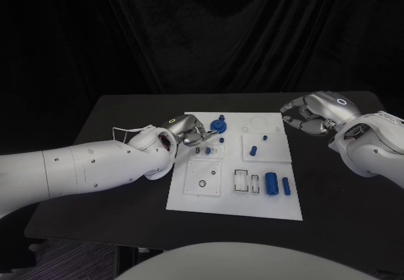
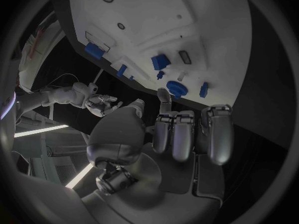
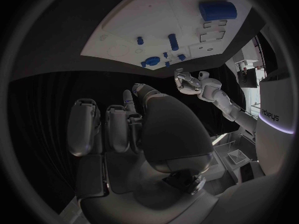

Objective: Assemble the parts on the task board

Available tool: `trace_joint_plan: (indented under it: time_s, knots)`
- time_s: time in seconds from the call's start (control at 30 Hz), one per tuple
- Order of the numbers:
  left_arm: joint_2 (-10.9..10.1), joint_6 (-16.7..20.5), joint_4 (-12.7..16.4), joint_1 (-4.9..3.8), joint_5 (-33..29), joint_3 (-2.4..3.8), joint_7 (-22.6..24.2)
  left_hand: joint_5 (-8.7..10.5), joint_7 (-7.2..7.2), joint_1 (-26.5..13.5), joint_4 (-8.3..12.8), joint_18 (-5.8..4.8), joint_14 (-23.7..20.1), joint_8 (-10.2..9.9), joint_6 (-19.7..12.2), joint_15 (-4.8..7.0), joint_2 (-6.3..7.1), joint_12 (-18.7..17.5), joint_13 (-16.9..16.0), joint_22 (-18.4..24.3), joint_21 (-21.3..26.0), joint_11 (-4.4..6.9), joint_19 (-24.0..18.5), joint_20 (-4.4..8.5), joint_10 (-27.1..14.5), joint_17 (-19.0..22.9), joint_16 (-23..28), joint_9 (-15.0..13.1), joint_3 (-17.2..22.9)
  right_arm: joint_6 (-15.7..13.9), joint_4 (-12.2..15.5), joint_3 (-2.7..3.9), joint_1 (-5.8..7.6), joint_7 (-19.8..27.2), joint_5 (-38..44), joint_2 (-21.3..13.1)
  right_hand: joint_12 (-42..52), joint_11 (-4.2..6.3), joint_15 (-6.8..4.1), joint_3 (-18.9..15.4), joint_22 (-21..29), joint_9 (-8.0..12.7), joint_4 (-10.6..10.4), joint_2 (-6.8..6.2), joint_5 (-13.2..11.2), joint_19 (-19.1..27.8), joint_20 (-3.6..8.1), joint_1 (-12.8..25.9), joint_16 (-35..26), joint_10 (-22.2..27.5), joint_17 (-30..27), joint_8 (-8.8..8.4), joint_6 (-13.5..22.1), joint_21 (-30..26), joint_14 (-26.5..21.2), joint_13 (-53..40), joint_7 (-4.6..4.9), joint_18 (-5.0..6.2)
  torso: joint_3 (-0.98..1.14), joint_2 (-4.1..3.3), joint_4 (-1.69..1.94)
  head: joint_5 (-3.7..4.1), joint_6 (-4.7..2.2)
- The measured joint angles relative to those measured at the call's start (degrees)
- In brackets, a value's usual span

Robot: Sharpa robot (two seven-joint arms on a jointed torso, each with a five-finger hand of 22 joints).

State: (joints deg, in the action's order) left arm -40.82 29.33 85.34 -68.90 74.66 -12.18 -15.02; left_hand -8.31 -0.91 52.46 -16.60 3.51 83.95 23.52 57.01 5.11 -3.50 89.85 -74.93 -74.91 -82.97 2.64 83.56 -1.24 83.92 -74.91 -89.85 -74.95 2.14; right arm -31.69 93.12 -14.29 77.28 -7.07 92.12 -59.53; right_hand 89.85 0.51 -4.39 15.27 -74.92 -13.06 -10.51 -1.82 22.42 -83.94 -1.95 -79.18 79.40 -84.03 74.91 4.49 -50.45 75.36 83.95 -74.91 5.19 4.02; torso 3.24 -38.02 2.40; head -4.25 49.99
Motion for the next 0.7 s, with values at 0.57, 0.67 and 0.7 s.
trace_joint_plan:
  time_s: [0.57, 0.67, 0.7]
  knots:
    - [-0.2, -16.5, 1.6, -5.54, -0.3, -0.02, -7.0, -5.59, -0.01, 10.8, 1.0, 0.0, 0.2, -0.9, -1.4, 0.21, 0.36, 0.0, 0.0, 0.0, -0.1, 0.0, 0.2, 0.21, 0.0, 0.0, 0.0, 0.0, -0.4, 0.0, -0.2, 0.0, 0.0, 0.0, -0.2, 0.2, 0.0, 0.0, 0.0, 0.2, 0.0, 0.1, -0.2, 0.25, 0.4, 0.0, 0.0, 0.3, 0.0, 0.0, 0.0, 0.0, 0.0, 0.0, 0.0, 0.0, 0.0, 0.0, 0.02, 0.01, 0.0, -0.42, 0.0]
    - [0.5, -19.6, 1.4, -6.4, -0.7, -0.02, -8.2, -4.74, -0.03, 11.3, 0.5, 0.0, 0.2, -2.7, -1.4, 0.21, 0.3, 0.0, 0.0, 0.0, 0.0, 0.0, 0.2, 0.21, 0.0, 0.0, 0.0, 1.1, -0.9, 0.0, -0.2, 0.0, 0.0, 0.0, -0.2, 0.3, 0.0, 0.0, 0.0, 0.2, 0.0, 0.1, -0.2, 0.25, 0.4, 0.0, 0.0, 0.3, 0.0, 0.0, 0.0, 0.0, 0.0, 0.0, 0.0, 0.0, 0.0, 0.0, 0.02, 0.01, 0.03, -0.48, 0.0]
    - [0.8, -20.8, 1.3, -6.69, -0.9, -0.01, -8.7, -4.46, -0.35, 11.3, 0.2, 0.0, 0.2, -3.5, -1.1, 0.21, 0.3, 0.0, 0.0, 0.0, 0.0, 0.0, 0.2, 0.21, 0.0, 0.0, 0.0, 1.8, -1.2, 0.0, -0.2, 0.0, 0.0, 0.0, -0.2, 0.3, 0.0, 0.0, 0.0, 0.2, 0.0, 0.1, -0.2, 0.25, 0.4, 0.0, 0.0, 0.3, 0.0, 0.0, 0.0, 0.0, 0.0, 0.0, 0.0, 0.0, 0.0, 0.0, 0.02, 0.01, 0.03, -0.49, 0.0]
